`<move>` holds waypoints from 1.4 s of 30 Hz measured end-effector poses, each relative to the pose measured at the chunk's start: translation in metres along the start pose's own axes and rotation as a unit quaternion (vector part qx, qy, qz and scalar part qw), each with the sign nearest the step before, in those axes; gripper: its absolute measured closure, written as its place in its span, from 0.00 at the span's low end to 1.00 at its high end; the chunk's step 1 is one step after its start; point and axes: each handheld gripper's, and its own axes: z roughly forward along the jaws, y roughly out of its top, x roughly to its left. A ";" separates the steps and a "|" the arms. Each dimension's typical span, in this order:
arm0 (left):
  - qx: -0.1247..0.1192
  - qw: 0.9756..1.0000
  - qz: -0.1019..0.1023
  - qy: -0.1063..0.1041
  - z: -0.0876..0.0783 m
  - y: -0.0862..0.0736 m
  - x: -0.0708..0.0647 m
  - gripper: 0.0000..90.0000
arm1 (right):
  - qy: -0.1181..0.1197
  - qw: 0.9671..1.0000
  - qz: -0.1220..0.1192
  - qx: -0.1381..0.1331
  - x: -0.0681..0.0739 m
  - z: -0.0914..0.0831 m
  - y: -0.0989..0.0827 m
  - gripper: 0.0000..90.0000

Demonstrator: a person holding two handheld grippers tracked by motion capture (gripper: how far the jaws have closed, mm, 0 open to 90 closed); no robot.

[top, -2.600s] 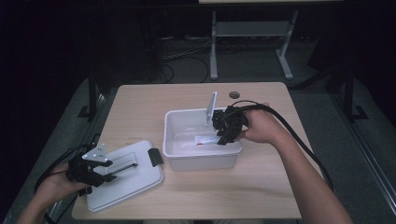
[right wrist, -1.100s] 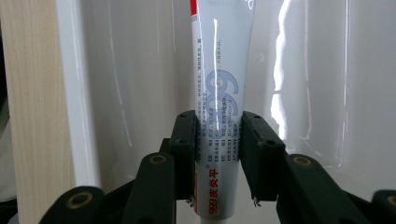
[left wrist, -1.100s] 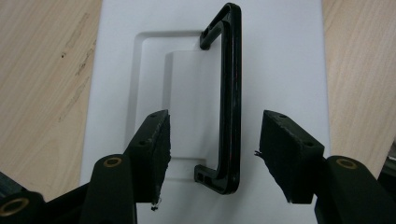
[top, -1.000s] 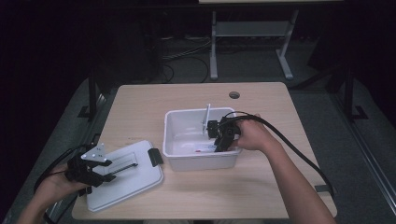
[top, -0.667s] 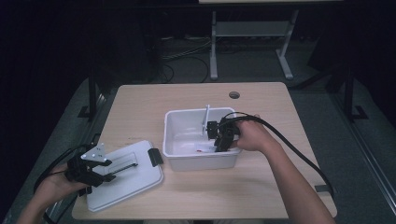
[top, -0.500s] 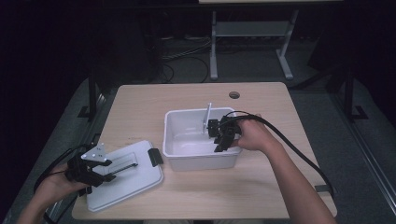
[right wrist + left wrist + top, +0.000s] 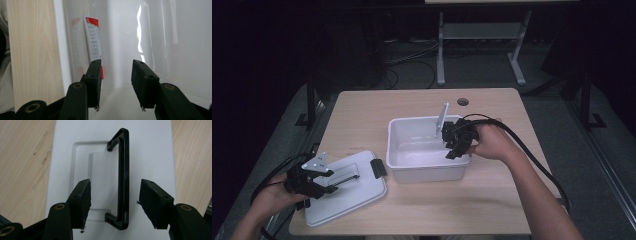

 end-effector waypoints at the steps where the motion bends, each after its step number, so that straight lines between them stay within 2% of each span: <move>1: 0.001 1.000 0.001 0.001 0.000 0.001 0.000 0.47 | -0.003 1.000 0.002 -0.004 0.001 -0.004 -0.002 0.65; 11: 0.000 1.000 0.002 0.003 0.000 0.004 0.000 0.46 | -0.021 0.999 0.017 -0.019 0.006 -0.031 -0.014 0.62; 27: 0.001 1.000 0.002 0.004 0.001 0.007 0.000 0.45 | -0.046 0.998 0.042 -0.018 0.014 -0.059 -0.039 0.54; 42: 0.003 1.000 0.000 0.005 0.002 0.013 0.000 0.44 | -0.063 0.995 0.071 -0.022 0.024 -0.069 -0.078 0.49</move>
